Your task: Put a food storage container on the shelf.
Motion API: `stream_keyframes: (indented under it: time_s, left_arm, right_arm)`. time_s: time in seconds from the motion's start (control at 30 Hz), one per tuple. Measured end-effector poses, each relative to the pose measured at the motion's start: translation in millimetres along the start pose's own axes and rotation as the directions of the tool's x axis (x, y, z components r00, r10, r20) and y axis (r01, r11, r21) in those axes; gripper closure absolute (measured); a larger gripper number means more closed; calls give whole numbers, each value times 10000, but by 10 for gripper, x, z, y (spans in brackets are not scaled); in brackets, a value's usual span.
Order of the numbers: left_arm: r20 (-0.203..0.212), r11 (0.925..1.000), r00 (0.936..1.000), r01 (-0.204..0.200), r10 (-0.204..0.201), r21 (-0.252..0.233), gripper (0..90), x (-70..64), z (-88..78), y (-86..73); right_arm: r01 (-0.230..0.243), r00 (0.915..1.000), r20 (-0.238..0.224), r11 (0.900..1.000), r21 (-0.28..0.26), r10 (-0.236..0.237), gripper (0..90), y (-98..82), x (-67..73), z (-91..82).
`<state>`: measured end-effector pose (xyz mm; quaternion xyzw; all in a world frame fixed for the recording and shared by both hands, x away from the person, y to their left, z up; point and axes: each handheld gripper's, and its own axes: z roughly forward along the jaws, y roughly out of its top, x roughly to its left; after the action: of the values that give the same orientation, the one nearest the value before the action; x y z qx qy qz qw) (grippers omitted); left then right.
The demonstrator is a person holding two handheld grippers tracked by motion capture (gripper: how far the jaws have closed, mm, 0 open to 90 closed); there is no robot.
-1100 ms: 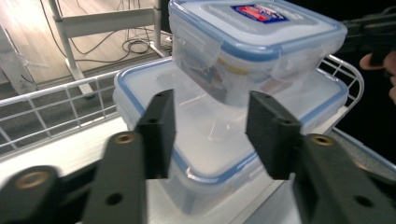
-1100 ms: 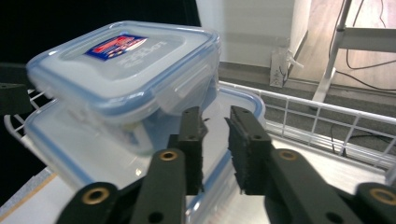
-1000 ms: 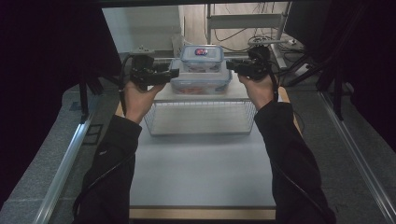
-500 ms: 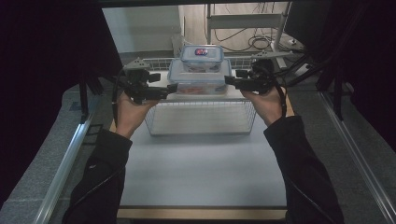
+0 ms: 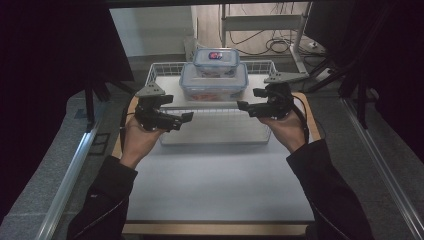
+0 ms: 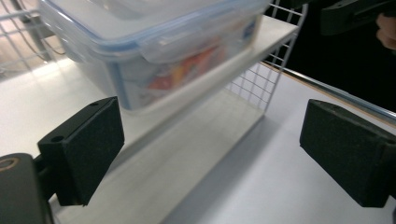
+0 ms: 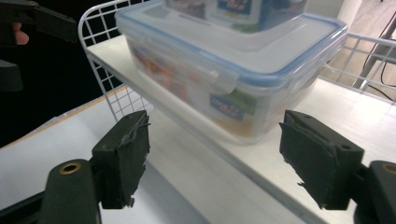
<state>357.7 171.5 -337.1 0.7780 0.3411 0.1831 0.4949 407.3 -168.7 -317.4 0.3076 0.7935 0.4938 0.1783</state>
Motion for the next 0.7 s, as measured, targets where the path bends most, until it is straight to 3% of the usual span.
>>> stream_keyframes:
  time_s: [0.23, 0.4, 0.7]
  left_arm:
    - [34, 9993, 9996, -269, 268, 266, 49, -109, -2, -172]
    - [110, 9994, 9996, -245, 243, 243, 46, -145, -13, -301]
    - [133, 9991, 9995, -292, 288, 307, 43, -226, 4, -583]
  right_arm:
    - [351, 9992, -177, 9992, 168, -348, 192, -108, 116, 2]
    - [559, 9982, -214, 9979, 331, -552, 163, -194, 189, 11]
    - [623, 9975, -355, 9964, 582, -603, 104, -400, 262, 20]
